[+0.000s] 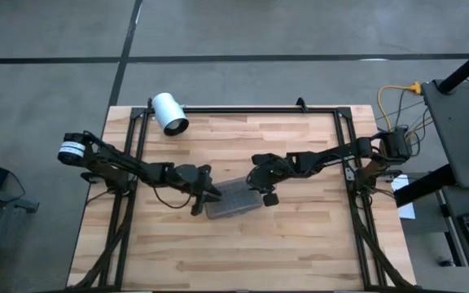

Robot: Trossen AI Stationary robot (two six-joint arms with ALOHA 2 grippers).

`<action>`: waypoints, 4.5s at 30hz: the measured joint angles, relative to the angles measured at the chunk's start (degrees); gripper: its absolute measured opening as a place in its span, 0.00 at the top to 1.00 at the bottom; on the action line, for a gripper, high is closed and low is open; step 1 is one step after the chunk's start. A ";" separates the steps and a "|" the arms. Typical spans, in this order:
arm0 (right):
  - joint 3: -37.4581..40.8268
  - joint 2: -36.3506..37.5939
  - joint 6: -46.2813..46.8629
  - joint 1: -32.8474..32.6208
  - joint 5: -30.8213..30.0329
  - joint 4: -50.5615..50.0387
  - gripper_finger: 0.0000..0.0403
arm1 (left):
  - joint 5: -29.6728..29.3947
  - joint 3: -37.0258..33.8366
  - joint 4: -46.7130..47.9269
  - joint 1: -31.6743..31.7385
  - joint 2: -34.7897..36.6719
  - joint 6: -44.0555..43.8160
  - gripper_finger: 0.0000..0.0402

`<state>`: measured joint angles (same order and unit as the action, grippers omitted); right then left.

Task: Pick & place school supplies into a supply box
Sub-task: Close the supply box, then return to Home Position

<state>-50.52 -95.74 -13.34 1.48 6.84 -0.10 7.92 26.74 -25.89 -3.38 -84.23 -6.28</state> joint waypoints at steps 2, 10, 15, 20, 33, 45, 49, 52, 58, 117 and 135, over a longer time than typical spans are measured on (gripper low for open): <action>0.30 0.00 0.02 0.19 0.09 0.02 0.75 | -0.04 -0.11 0.06 0.00 0.00 0.12 0.78; 0.61 -0.25 -0.04 0.30 0.08 0.12 0.76 | -0.44 -0.36 0.03 0.00 -0.04 0.17 0.78; 0.37 -2.67 -1.03 0.33 0.15 1.63 0.77 | -0.58 -0.95 0.14 0.02 -0.04 0.17 0.78; -1.35 -5.19 -0.55 0.74 0.32 0.59 0.77 | -0.53 -1.00 0.89 0.02 -0.07 0.16 0.78; -3.40 -3.74 -0.11 1.16 0.42 -1.98 0.78 | -0.41 -0.75 0.63 0.00 1.85 2.37 0.78; -4.11 -0.09 -2.04 1.24 0.21 -1.64 0.75 | -0.85 -0.85 1.43 0.04 8.99 3.19 0.78; -4.11 0.15 -2.05 1.24 0.34 -1.24 0.75 | -0.74 -0.64 1.34 0.04 9.39 3.19 0.78; -4.12 0.15 -2.05 1.22 0.46 -1.25 0.76 | -0.72 -0.57 1.27 0.04 9.44 3.19 0.78; -4.37 0.17 -3.24 1.22 0.52 -0.97 0.79 | -0.61 -0.68 1.18 0.06 9.49 7.79 0.78; 7.84 28.87 19.33 -1.21 0.68 -3.61 0.82 | -5.48 -23.46 -0.57 3.21 54.03 10.66 0.78; 18.78 50.19 20.17 2.45 -3.07 -0.38 0.80 | -7.54 -25.79 1.41 3.21 62.46 9.16 0.78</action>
<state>-31.74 -45.56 6.83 3.93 3.77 -0.48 0.38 0.95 -24.48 -0.16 -21.77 2.87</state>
